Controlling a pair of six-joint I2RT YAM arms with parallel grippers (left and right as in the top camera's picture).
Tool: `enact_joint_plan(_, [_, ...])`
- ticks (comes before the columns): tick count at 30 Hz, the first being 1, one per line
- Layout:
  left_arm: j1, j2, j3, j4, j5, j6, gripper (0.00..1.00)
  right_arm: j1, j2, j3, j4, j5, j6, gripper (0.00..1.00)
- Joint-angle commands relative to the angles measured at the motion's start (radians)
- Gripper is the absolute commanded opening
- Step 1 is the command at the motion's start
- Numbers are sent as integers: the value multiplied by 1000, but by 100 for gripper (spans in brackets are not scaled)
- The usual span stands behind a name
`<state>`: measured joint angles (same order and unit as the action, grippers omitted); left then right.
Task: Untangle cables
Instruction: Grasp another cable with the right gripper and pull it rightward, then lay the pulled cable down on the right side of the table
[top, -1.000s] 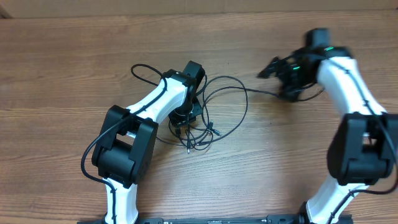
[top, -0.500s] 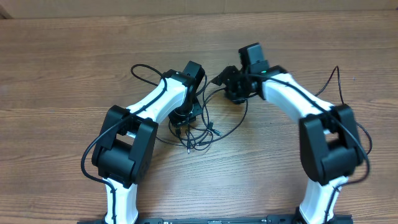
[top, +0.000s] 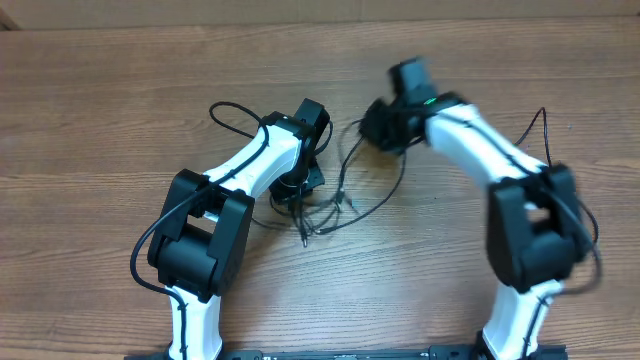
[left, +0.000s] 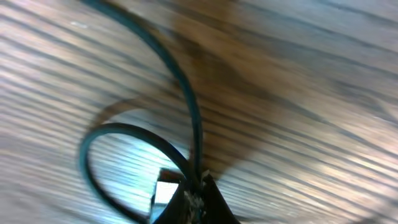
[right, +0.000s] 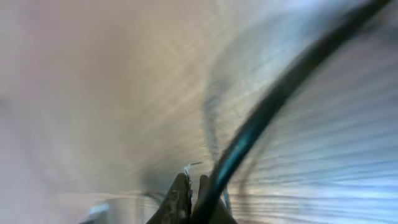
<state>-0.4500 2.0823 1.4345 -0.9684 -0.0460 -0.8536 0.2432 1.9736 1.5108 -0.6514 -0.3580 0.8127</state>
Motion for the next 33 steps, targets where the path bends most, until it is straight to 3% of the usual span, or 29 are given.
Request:
enact_joint_plan(1, [13, 67, -26, -37, -264, 28, 4, -130, -197, 91, -35, 21, -134, 4])
enact_joint_plan(6, [31, 67, -26, -85, -405, 27, 4, -335, -320, 92, -129, 16, -139, 4])
enact_joint_plan(12, [74, 67, -26, -92, -363, -16, 5, -481, -328, 87, -344, 45, -281, 4])
enact_joint_plan(16, [97, 67, -26, -85, -282, -64, 7, -510, -326, 57, -398, 294, -373, 12])
enact_joint_plan(21, [96, 67, -26, -66, -185, -64, 4, -516, -320, -8, -359, 743, -420, 13])
enact_joint_plan(24, [88, 67, -26, -52, -145, -63, 4, -541, -312, -53, -326, 799, -420, 32])
enact_joint_plan(26, [85, 67, -26, -47, -129, -64, 5, -569, -301, -82, -314, 785, -417, 33])
enact_joint_plan(28, [81, 67, -26, -43, -128, -64, 7, -599, -286, -106, -299, 726, -418, 41])
enact_joint_plan(31, [80, 67, -26, -40, -128, -64, 16, -640, -242, -126, -283, 632, -418, 77])
enact_joint_plan(33, [80, 67, -26, -40, -128, -63, 28, -662, -209, -132, -259, 574, -427, 95])
